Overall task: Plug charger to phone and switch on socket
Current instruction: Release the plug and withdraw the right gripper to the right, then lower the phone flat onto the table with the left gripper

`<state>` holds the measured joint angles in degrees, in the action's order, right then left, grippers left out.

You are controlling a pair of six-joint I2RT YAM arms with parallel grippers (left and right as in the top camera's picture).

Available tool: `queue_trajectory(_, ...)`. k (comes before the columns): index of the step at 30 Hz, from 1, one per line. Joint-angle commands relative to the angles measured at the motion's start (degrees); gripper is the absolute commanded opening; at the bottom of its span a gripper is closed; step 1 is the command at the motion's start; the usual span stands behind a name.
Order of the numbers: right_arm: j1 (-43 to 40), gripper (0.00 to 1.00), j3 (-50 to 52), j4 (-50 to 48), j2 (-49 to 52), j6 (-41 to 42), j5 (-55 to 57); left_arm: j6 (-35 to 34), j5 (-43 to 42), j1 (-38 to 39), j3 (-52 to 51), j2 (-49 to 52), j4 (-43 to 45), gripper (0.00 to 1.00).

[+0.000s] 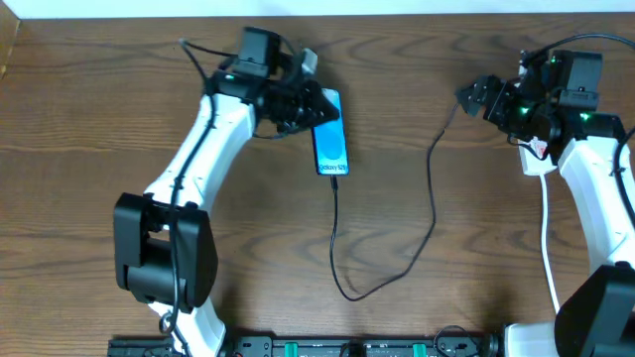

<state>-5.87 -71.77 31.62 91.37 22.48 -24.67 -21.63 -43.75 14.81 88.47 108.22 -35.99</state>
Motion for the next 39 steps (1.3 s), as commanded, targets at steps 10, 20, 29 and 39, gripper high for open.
queue_trajectory(10,-0.04,0.99,-0.13,0.57,-0.35,-1.16,1.7,0.2,5.44,7.93,0.61,9.11,4.24,0.07)
queue_trajectory(20,-0.04,0.99,-0.11,0.61,-0.35,-1.16,2.12,-7.28,5.92,10.97,0.61,13.64,10.43,0.07)
queue_trajectory(29,-0.04,0.99,-0.11,1.01,-0.35,-1.16,2.27,-13.68,5.88,11.15,0.61,15.82,10.64,0.08)
queue_trajectory(39,-0.04,0.99,-0.11,1.25,-0.35,-1.16,2.27,-14.45,5.92,11.15,0.61,16.9,10.78,0.07)
